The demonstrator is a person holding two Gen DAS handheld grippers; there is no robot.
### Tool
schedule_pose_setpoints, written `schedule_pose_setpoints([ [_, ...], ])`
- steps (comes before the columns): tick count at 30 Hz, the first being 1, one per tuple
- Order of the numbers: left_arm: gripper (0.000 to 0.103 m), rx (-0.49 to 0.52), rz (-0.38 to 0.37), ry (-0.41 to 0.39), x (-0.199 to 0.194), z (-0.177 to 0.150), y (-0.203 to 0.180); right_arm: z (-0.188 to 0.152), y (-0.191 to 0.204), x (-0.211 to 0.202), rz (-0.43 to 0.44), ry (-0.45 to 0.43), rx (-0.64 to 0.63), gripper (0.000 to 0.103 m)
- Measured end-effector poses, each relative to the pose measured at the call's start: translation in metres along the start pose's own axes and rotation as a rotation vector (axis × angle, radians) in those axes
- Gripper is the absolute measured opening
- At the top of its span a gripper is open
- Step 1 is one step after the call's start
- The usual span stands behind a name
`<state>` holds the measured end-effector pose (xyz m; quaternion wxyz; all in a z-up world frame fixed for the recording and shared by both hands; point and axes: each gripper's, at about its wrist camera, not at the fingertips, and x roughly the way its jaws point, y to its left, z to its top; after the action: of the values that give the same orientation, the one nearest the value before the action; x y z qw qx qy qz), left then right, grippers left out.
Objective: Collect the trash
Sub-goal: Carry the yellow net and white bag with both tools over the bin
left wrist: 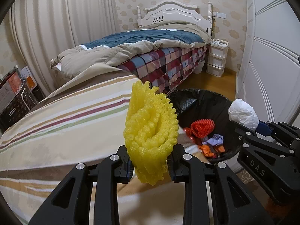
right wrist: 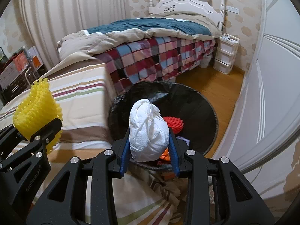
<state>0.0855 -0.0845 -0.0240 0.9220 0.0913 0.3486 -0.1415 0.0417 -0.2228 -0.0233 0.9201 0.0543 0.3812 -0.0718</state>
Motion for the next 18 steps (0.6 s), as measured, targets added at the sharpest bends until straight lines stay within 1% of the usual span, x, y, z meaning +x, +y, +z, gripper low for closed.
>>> schedule_pose_setpoints([
  [5,0.029,-0.007,-0.007,0.008,0.017,0.016,-0.01,0.011,-0.019,0.012,-0.028,-0.002,0.027,0.035],
  [12,0.029,-0.003,-0.017,0.024,0.037,0.03,-0.024,0.025,-0.042,0.029,-0.049,-0.004,0.065,0.035],
  [18,0.029,0.008,-0.013,0.045,0.055,0.04,-0.038,0.033,-0.052,0.044,-0.058,0.005,0.076,0.035],
])
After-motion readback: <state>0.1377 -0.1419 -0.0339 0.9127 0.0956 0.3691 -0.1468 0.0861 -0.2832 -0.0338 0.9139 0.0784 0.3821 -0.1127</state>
